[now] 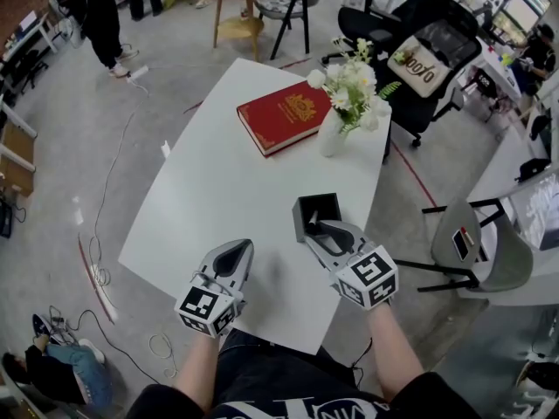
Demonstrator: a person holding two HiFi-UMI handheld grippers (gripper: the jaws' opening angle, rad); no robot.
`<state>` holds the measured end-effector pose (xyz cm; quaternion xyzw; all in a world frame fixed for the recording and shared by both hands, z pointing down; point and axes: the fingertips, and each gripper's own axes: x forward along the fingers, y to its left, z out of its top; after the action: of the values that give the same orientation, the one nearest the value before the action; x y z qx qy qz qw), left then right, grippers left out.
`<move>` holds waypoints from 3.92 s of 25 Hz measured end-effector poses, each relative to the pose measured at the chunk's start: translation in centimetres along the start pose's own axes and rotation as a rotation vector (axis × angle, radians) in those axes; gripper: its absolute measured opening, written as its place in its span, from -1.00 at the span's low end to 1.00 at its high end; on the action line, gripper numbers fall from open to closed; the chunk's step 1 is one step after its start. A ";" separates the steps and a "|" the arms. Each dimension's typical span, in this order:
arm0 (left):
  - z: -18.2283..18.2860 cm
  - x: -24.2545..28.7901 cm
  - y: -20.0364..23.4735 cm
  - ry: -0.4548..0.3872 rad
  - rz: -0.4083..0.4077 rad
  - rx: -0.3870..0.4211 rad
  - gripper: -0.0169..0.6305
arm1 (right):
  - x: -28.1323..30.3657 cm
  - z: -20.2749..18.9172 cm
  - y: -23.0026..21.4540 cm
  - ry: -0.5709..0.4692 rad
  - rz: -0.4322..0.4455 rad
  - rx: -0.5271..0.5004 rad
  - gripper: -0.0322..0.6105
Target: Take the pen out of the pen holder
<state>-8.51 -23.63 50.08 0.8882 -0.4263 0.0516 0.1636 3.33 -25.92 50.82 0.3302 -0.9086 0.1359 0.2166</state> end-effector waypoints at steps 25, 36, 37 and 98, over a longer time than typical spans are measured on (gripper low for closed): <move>0.2 -1.0 0.7 -0.017 0.025 -0.027 -0.99 | -0.1 1.0 -1.6 -0.018 -0.181 -0.104 -0.62; 0.6 -0.6 0.1 -0.027 0.009 -0.016 -0.99 | -1.7 1.7 -4.3 -0.104 -0.298 -0.018 -0.66; 0.6 -0.6 0.2 -0.027 0.010 -0.016 -0.99 | -1.7 1.8 -4.5 -0.112 -0.304 -0.007 -0.66; 6.6 1.2 -0.3 -0.156 0.065 0.060 -0.99 | -13.6 6.5 -4.7 -0.327 -0.351 0.019 -0.67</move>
<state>-7.85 -26.58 44.09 0.8797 -0.4646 0.0003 0.1016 13.80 -24.57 39.08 0.5026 -0.8591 0.0492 0.0839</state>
